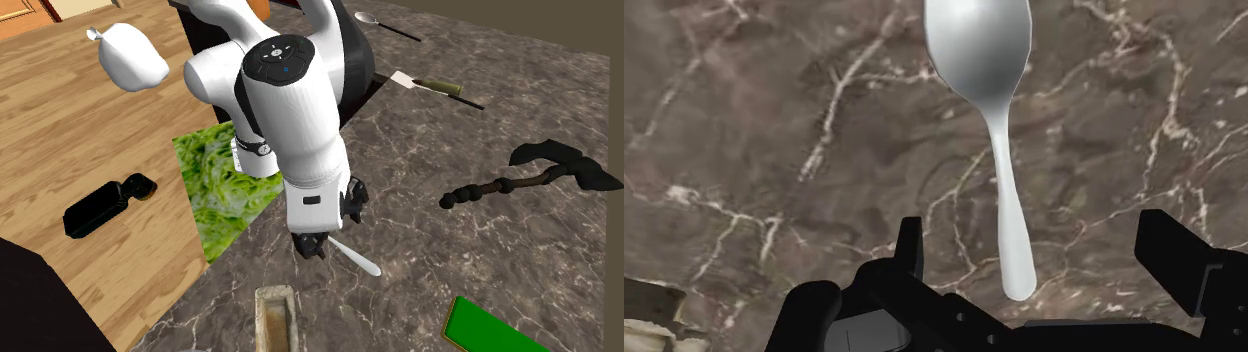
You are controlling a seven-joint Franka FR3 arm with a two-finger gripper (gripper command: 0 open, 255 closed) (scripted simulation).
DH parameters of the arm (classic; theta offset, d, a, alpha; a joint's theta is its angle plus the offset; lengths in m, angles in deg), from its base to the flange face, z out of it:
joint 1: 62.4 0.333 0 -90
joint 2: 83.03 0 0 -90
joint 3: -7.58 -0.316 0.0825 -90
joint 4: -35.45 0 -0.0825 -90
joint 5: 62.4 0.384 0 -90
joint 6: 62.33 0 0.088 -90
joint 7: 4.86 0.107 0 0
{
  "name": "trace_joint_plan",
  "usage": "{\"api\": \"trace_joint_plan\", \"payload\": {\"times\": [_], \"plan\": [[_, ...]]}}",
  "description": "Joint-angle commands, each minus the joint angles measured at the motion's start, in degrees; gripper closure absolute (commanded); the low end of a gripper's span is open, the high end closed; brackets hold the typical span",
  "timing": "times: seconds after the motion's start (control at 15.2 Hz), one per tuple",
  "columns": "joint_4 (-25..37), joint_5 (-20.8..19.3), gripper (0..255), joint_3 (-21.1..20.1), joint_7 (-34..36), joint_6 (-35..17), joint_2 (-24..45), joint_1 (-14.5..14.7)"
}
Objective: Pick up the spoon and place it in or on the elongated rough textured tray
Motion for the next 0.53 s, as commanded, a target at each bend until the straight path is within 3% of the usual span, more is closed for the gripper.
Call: {"api": "trace_joint_plan", "payload": {"times": [0.0, 0.13, 0.46], "plan": [[-0.41, 0.89, 0, 0.23, -0.58, -2.24, 1.76, 0.74], [-0.70, 2.17, 0, 0.63, -1.45, -4.77, 4.03, 1.69], [-0.70, 2.17, 0, 0.63, -1.46, -4.77, 4.03, 1.68]]}}
